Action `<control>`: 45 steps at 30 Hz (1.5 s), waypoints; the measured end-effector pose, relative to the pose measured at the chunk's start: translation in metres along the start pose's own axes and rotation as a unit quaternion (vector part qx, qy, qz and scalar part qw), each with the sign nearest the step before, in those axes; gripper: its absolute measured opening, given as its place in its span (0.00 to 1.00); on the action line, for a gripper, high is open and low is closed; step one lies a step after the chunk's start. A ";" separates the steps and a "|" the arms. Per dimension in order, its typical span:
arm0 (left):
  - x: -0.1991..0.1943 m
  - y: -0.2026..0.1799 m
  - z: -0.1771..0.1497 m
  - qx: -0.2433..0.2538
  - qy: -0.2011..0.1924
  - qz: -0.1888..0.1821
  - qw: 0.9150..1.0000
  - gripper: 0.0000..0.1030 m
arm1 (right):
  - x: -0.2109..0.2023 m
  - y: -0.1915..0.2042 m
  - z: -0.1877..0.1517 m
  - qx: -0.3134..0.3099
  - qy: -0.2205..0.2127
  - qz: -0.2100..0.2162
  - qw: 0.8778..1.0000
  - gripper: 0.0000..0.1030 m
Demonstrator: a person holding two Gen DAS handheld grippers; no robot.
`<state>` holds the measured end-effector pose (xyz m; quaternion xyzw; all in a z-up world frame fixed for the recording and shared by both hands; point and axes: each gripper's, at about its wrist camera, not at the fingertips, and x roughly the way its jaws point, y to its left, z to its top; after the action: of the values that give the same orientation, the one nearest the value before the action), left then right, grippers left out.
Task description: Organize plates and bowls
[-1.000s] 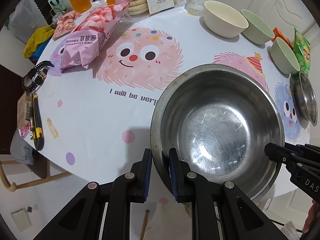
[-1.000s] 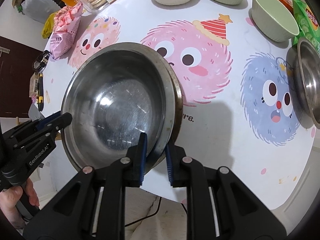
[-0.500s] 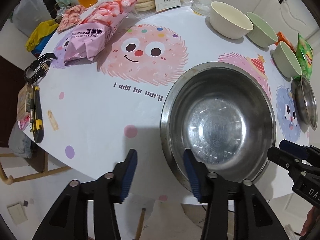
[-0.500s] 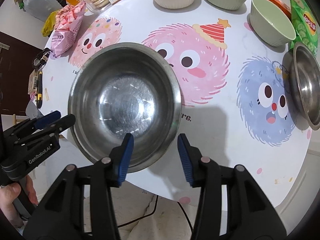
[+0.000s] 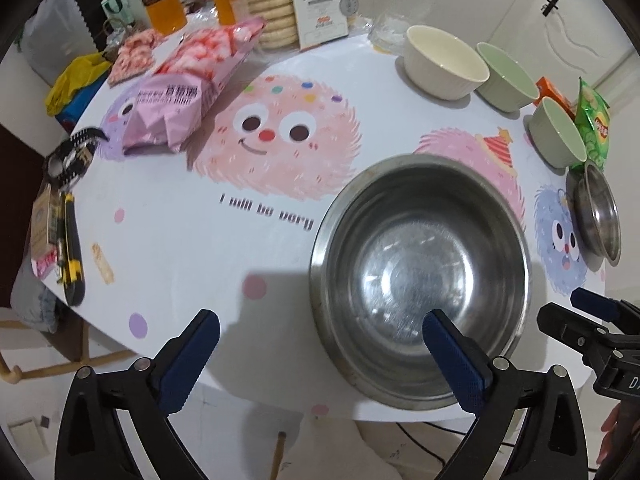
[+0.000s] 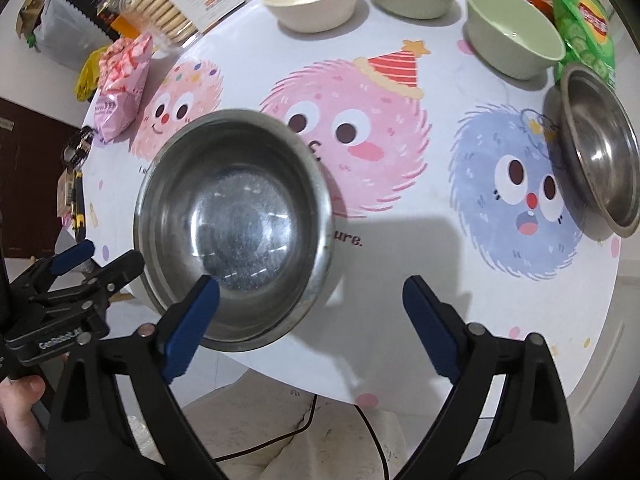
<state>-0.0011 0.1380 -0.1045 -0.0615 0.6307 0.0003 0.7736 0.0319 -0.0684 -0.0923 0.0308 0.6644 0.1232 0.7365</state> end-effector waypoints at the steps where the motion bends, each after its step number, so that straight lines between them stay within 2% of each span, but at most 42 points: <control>1: -0.001 -0.003 0.004 0.005 -0.002 -0.002 1.000 1.00 | -0.002 -0.003 0.001 0.005 -0.004 -0.001 1.000 0.91; 5: -0.003 -0.017 0.015 0.032 -0.015 -0.005 0.999 1.00 | -0.014 -0.021 0.002 0.033 -0.022 0.000 0.999 0.92; 7: -0.006 -0.026 0.021 0.052 -0.023 -0.008 0.998 1.00 | -0.021 -0.031 0.002 0.048 -0.033 -0.003 0.998 0.99; 12: -0.011 -0.051 0.032 0.095 -0.034 -0.023 0.995 1.00 | -0.034 -0.055 0.000 0.091 -0.053 -0.008 0.994 0.99; 21: -0.018 -0.107 0.050 0.178 -0.039 -0.059 0.981 1.00 | -0.052 -0.093 -0.017 0.171 -0.086 -0.017 0.981 0.99; 29: -0.023 -0.167 0.043 0.239 -0.034 -0.080 0.967 1.00 | -0.070 -0.134 -0.037 0.226 -0.103 -0.027 0.968 0.99; 37: -0.021 -0.222 0.034 0.259 -0.029 -0.086 0.962 1.00 | -0.085 -0.177 -0.044 0.245 -0.110 -0.029 0.963 0.99; 45: -0.011 -0.272 0.032 0.248 -0.017 -0.089 0.964 1.00 | -0.096 -0.223 -0.037 0.243 -0.108 -0.028 0.964 0.99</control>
<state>0.0490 -0.1278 -0.0620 0.0764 0.5900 -0.2244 0.7718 0.0188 -0.3099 -0.0497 0.2034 0.5918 -0.0665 0.7772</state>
